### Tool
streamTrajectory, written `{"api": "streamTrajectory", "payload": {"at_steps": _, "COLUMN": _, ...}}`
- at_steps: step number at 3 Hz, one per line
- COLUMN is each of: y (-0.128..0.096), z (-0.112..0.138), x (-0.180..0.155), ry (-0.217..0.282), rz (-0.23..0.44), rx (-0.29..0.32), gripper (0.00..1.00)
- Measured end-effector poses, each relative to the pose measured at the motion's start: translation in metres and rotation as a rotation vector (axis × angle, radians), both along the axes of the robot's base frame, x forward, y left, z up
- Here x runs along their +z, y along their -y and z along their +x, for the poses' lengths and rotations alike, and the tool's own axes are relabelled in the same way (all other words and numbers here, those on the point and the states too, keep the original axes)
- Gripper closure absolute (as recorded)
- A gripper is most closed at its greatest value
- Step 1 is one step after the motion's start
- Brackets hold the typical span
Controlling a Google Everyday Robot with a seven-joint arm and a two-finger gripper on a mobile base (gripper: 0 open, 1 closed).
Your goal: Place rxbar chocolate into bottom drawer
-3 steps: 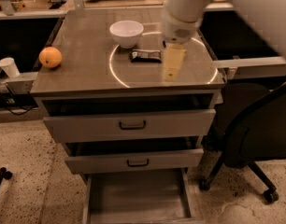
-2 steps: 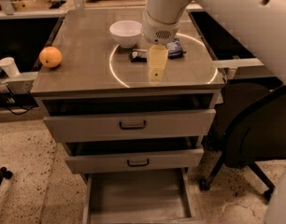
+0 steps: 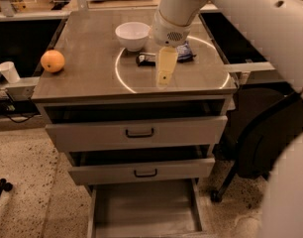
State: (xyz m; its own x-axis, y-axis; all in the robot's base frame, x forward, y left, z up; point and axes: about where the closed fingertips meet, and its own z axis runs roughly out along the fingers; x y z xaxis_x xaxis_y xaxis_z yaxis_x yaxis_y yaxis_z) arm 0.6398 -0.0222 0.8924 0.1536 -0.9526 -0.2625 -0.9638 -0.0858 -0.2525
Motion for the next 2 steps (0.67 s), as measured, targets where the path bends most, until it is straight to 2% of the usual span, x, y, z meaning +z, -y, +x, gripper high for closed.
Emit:
{"api": "streamTrajectory", "payload": {"at_steps": 1, "y": -0.0059, "z": 0.0364, "x": 0.0049, "ry": -0.009, "rz": 0.089, "rx": -0.002, "gripper": 0.0}}
{"api": "streamTrajectory", "payload": {"at_steps": 2, "y": -0.0033, "z": 0.0394, "x": 0.0031, "ry": -0.011, "rz": 0.096, "rx": -0.015, "gripper": 0.0}}
